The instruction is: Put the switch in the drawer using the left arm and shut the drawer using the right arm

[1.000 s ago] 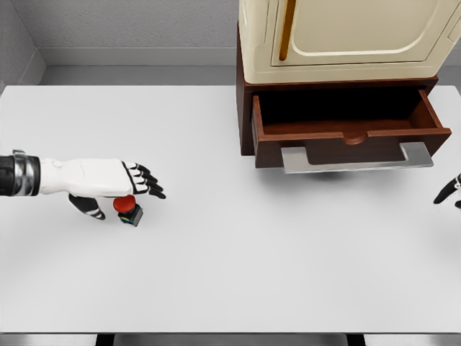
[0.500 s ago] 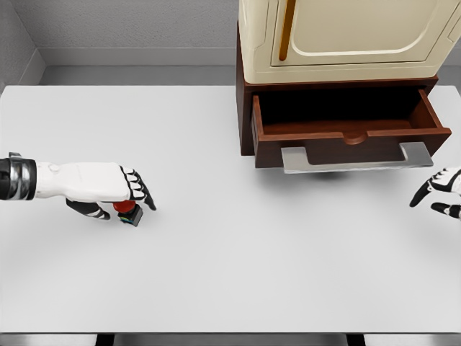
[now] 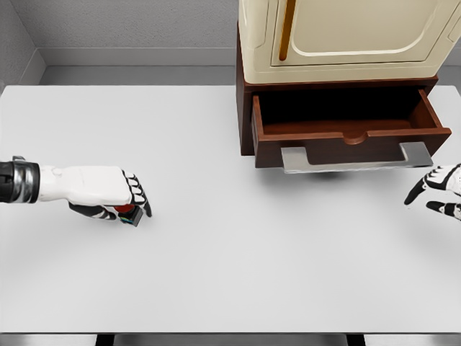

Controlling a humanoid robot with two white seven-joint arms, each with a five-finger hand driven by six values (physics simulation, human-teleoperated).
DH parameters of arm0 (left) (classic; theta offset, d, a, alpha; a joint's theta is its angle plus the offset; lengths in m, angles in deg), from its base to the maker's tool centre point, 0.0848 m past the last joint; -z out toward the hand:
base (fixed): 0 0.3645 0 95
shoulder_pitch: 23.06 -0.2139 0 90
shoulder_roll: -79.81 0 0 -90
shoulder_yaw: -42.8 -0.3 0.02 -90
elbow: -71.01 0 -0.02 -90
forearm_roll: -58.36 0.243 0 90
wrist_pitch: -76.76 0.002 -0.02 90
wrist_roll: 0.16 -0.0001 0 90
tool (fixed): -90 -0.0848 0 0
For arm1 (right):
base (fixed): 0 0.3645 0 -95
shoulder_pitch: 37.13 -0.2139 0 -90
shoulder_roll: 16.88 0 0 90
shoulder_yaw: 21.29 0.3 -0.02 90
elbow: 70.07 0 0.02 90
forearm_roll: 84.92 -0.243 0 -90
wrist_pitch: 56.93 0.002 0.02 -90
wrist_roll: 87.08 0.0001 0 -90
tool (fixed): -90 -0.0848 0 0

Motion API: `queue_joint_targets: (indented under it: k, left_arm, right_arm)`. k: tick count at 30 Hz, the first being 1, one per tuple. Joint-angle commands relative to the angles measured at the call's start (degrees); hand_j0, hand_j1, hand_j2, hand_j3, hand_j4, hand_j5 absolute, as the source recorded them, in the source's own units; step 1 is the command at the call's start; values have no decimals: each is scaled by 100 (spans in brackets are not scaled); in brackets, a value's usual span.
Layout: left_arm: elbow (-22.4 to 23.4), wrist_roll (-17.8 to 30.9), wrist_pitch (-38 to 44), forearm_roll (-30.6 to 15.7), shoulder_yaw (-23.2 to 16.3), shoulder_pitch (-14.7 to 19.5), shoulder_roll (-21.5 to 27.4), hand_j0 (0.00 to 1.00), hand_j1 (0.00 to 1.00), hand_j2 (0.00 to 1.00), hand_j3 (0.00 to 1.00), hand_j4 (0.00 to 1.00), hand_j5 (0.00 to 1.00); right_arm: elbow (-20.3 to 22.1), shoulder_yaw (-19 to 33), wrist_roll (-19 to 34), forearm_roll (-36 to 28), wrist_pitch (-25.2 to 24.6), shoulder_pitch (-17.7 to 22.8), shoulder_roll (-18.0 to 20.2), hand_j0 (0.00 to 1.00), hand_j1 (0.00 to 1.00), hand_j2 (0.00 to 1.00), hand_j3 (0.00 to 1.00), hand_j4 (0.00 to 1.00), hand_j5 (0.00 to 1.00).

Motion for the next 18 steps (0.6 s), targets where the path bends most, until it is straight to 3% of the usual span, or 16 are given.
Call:
queue_joint_targets:
  k: [1, 5, 7, 13, 18]
  left_arm:
    - [-1, -1, 14, -20, -1, 0, -2, 64, 64, 64, 64, 64, 64]
    - [-36, -1, 14, -29, -36, -9, -2, 54, 54, 54, 54, 54, 54]
    - [-124, -1, 14, -20, -115, 0, -2, 41, 41, 41, 41, 41, 41]
    - [-185, -1, 14, -29, -115, 9, -11, 32, 32, 32, 32, 32, 32]
    - [-370, -1, 14, -38, -176, 44, -20, 32, 32, 32, 32, 32, 32]
  right_arm:
    - [2, -128, -2, -38, -15, 0, 14, 55, 55, 55, 55, 55, 55]
    - [-7, -128, -2, -38, -15, 0, 14, 56, 56, 56, 56, 56, 56]
    - [2, -128, -2, -38, -15, 0, 5, 56, 56, 56, 56, 56, 56]
    - [2, -128, -2, -38, -15, 0, 5, 56, 56, 56, 56, 56, 56]
    - [-7, -128, -2, -38, -15, 0, 5, 57, 57, 57, 57, 57, 57]
